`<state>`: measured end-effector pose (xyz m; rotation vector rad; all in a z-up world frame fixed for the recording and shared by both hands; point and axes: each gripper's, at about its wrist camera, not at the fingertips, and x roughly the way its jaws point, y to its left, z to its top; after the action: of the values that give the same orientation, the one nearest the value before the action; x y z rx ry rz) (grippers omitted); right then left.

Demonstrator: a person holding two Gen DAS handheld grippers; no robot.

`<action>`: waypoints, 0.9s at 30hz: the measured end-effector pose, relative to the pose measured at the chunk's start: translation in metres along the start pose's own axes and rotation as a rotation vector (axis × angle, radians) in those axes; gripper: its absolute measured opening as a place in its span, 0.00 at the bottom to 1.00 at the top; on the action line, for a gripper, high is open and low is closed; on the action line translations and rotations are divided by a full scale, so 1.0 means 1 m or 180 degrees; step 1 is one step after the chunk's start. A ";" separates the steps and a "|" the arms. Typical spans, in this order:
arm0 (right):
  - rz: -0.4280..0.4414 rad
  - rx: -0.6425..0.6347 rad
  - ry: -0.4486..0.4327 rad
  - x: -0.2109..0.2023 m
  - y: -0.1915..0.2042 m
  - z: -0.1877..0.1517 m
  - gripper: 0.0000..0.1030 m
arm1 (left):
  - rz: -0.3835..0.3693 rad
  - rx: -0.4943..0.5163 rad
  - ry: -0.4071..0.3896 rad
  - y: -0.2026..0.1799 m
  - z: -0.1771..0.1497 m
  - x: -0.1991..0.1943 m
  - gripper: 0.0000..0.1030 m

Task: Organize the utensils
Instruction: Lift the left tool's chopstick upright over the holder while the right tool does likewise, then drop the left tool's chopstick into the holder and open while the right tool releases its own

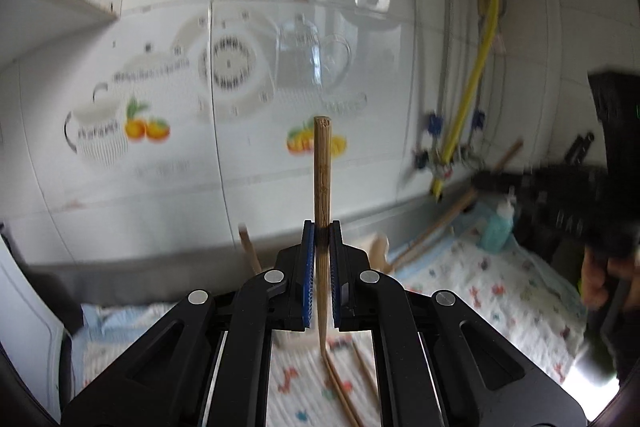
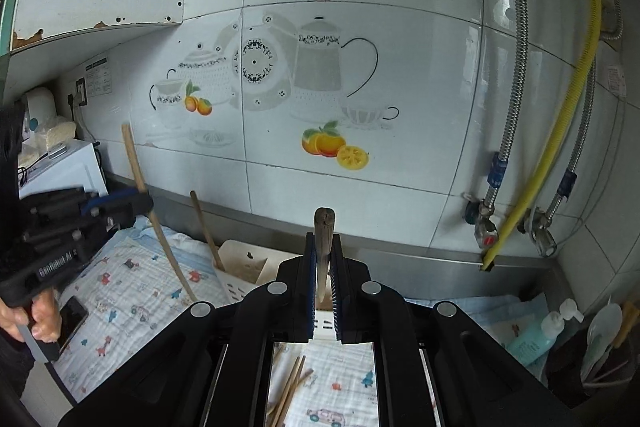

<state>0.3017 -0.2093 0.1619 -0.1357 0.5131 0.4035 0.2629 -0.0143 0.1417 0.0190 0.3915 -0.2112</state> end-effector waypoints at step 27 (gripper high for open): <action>-0.0037 0.0035 0.0486 0.081 -0.007 -0.025 0.06 | 0.0327 -0.0229 0.0243 0.030 -0.002 0.093 0.08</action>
<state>0.3575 -0.1933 0.0995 -0.1595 0.6646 0.3805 0.3518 -0.0034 0.1038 -0.0235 0.4727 -0.0952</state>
